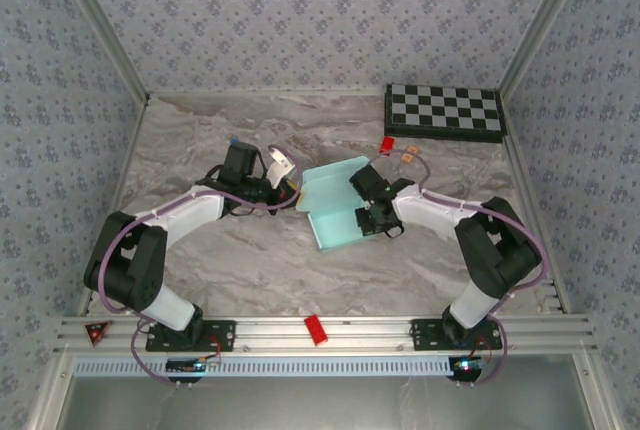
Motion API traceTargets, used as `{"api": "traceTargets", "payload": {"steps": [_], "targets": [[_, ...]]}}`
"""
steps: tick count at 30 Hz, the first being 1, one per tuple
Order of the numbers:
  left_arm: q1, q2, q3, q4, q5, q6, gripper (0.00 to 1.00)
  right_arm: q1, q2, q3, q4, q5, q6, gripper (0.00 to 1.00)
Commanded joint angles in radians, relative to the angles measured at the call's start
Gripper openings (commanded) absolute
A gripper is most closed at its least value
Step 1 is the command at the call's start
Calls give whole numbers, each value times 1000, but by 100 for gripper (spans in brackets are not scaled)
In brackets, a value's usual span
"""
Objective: Fold the paper box
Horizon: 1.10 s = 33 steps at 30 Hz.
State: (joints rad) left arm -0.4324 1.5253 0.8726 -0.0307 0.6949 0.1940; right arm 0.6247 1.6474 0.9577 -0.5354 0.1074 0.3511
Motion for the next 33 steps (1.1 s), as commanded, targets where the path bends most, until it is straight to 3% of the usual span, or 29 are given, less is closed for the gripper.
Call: {"api": "traceTargets", "payload": {"steps": [1, 22, 33], "targets": [[13, -25, 34, -2, 11, 25, 0, -4, 59, -15, -126, 116, 36, 14], [15, -16, 37, 6, 25, 14, 0, 10, 66, -6, -168, 194, 103, 13], [12, 30, 83, 4, 35, 27, 0, 18, -30, -32, -69, 94, 127, 27]]}}
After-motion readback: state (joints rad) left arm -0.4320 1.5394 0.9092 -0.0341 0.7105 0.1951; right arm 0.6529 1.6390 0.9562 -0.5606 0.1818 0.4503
